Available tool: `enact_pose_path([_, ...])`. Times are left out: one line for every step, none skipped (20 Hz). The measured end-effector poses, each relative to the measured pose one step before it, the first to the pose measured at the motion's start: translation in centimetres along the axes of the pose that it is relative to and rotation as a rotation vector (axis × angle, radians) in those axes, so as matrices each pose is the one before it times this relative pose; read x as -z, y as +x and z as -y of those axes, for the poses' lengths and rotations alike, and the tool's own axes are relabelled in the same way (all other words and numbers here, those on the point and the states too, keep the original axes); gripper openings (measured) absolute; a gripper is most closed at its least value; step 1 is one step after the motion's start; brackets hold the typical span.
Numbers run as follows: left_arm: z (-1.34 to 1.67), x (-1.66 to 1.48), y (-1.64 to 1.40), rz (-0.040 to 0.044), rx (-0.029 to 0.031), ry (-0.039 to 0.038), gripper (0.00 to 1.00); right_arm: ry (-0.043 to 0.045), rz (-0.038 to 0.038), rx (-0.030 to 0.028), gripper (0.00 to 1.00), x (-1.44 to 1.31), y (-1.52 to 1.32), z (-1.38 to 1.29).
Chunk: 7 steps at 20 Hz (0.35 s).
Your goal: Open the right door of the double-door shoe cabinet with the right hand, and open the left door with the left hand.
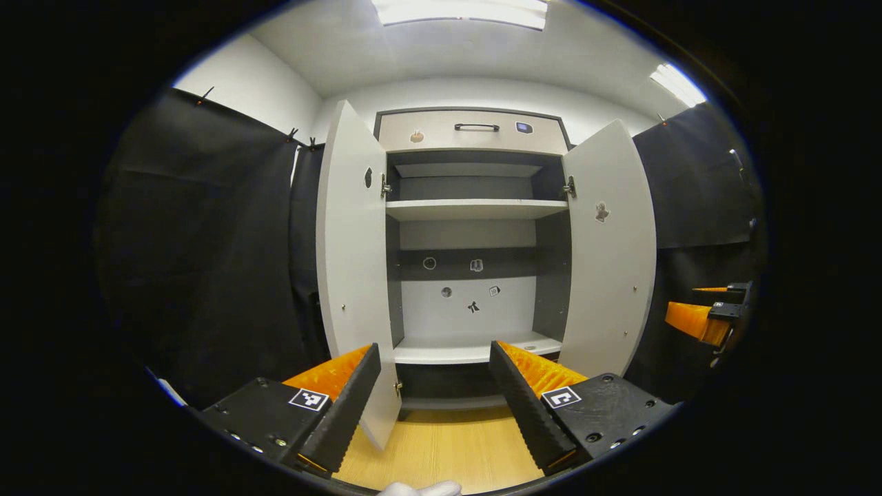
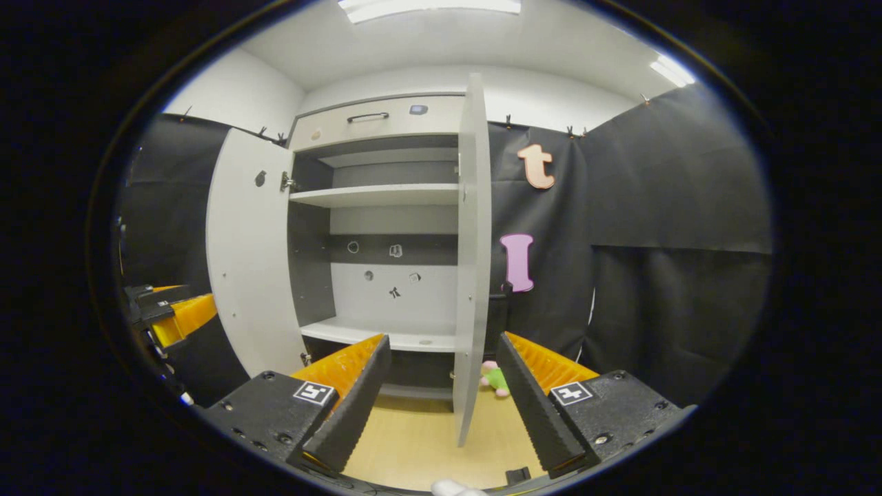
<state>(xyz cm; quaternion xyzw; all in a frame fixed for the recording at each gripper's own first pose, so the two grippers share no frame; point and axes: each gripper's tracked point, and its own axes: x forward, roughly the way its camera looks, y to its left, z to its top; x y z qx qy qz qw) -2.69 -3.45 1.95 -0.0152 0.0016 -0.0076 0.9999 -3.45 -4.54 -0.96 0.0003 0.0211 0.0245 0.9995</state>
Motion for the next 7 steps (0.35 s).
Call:
enact_pose_path([-0.151, -0.091, 0.037, 0.00144, -0.00369, 0.00547, 0.96, -0.00287, 0.0036, -0.00099, 0.99, -0.086, 0.018, -0.034])
enact_pose_path([-0.152, -0.024, 0.13, 0.00104, -0.00589, 0.00633, 0.96, -0.00315, 0.00599, -0.00064, 0.99, -0.133, 0.069, -0.127])
enact_pose_path([-0.132, -0.056, 0.036, 0.00053, -0.00254, 0.00372, 0.96, -0.00264, 0.0012, -0.00373, 0.99, -0.052, 0.062, -0.2])
enact_pose_path([0.062, 0.071, -0.006, -0.00282, 0.00084, 0.00158, 0.96, -0.00168, 0.00048, -0.00472, 0.99, 0.06, 0.03, -0.196])
enact_pose_path([0.196, 0.002, -0.094, -0.00106, 0.00209, 0.0031, 0.96, 0.00055, -0.00025, 0.0007, 0.99, 0.005, 0.1, -0.055])
enact_pose_path([0.033, -0.036, -0.087, 0.00343, -0.00055, 0.00613, 0.96, 0.00121, -0.00209, -0.00345, 0.99, 0.035, 0.009, -0.039])
enact_pose_path([0.034, -0.03, 0.082, 0.00216, 0.00067, 0.00588, 0.96, 0.0016, -0.00039, -0.00224, 0.99, -0.011, 0.046, -0.183])
